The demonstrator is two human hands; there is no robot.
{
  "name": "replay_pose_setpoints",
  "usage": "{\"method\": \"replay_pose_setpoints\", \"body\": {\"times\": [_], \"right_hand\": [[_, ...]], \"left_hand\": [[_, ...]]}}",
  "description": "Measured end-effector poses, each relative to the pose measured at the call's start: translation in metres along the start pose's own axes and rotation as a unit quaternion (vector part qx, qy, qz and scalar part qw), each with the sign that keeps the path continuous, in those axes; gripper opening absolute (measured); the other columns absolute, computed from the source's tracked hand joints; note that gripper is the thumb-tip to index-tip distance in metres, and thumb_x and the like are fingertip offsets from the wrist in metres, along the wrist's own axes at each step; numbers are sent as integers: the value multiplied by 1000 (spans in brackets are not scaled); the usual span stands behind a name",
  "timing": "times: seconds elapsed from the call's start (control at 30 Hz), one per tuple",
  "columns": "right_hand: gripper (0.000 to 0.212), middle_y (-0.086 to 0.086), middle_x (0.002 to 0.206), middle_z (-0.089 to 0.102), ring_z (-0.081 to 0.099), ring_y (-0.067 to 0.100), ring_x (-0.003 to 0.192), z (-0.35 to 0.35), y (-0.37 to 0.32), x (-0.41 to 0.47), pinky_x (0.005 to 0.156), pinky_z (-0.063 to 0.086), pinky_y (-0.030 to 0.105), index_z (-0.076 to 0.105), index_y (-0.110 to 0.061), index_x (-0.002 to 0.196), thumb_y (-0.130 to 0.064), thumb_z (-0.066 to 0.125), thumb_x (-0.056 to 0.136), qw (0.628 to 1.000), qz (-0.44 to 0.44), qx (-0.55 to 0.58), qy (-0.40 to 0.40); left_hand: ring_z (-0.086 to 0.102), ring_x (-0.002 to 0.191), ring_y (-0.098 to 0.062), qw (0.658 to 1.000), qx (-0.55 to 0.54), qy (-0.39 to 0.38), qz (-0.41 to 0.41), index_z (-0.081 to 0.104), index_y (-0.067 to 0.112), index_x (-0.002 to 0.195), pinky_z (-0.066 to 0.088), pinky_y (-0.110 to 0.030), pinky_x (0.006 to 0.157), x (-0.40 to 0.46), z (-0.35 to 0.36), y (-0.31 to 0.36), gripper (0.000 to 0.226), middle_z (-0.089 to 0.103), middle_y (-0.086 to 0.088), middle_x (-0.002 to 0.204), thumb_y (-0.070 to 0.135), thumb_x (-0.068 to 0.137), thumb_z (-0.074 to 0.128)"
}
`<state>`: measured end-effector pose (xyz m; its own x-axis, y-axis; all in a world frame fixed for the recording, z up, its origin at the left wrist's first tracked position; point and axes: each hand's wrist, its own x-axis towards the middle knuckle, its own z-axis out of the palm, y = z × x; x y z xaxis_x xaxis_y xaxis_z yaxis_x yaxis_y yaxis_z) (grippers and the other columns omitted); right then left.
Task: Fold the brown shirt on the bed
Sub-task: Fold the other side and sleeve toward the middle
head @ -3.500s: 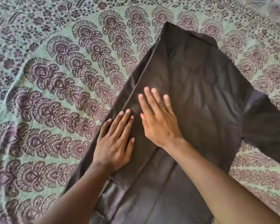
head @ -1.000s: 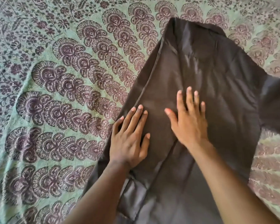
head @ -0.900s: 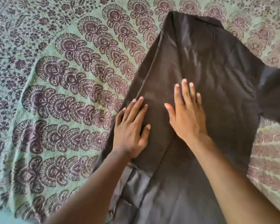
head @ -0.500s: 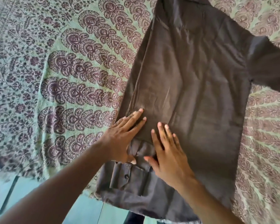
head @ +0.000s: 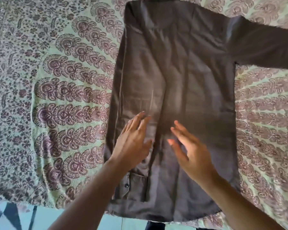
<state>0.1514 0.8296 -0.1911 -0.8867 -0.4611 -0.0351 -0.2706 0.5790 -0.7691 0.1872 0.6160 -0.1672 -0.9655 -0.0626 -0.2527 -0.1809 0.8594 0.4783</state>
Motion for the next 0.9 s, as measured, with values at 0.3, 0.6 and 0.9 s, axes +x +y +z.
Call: {"method": "replay_pose_setpoints", "body": {"times": [0.3,0.6,0.9], "right_hand": [[35,7,132,70,65,-7,116,-156,99,50,100,52,18,65,-3,135,-16,65,102,963,146,110,198],[33,8,100,77,73,22,91,-328,211,84,81,57,31,73,-5,106,-34,57,105,922,224,-13,314],[25,24,140,49,48,46,121,-437,305,116,90,48,50,75,-26,107,-40,71,87,765,345,-279,467]], "left_hand": [[49,139,-35,995,-11,28,98,50,4,146,45,-47,115,136,38,152,68,49,-13,152,29,85,67],[2,163,-22,990,80,-28,115,25,20,162,-4,-43,130,294,93,320,89,5,-6,176,52,91,68],[-13,161,-15,992,78,-87,41,11,36,166,1,-47,131,330,140,346,109,-21,5,173,71,81,71]]}}
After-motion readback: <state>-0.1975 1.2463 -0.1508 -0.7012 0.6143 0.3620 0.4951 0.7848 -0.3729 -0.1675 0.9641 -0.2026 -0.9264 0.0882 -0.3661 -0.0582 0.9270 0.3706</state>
